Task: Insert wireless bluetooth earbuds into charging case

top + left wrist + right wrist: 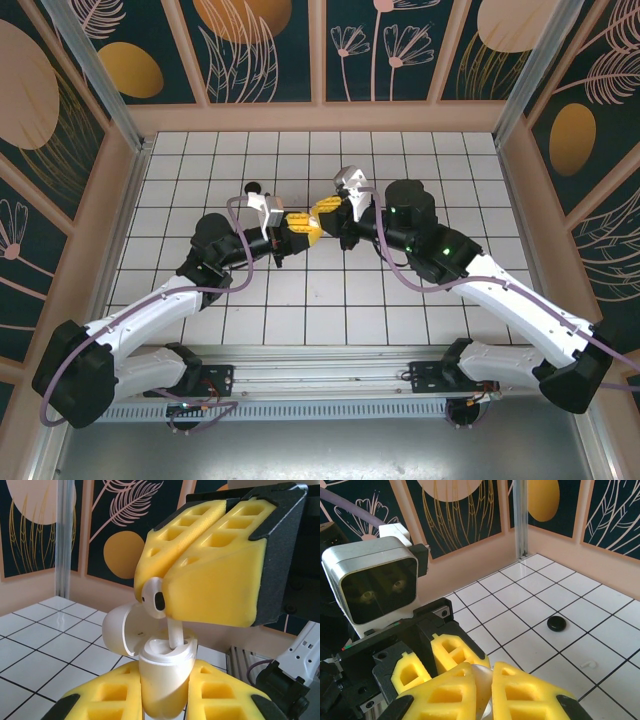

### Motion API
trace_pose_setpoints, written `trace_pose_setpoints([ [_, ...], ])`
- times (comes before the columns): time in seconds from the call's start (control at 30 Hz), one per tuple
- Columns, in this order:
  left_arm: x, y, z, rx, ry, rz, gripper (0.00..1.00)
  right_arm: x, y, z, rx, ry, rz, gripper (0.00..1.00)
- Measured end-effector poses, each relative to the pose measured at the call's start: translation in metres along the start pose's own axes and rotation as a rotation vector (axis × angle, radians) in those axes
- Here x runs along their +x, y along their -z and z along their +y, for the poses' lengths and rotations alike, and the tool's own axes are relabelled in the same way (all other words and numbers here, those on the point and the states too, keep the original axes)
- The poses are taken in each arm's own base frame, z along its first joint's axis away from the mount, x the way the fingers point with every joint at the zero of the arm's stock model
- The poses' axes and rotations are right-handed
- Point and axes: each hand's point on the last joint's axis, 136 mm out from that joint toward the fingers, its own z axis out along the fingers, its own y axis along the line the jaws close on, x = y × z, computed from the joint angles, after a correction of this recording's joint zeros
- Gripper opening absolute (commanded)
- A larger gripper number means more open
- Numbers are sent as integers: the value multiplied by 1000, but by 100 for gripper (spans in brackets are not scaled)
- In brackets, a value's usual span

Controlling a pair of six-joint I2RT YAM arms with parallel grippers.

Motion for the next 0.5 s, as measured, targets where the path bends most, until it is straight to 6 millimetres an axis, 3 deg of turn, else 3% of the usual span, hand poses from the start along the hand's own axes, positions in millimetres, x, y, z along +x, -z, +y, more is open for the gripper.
trace_pose_setpoints([
  [0.5, 2, 3, -1, -2, -8, -10, 0, 4, -1, 4, -24, -10, -5, 12],
])
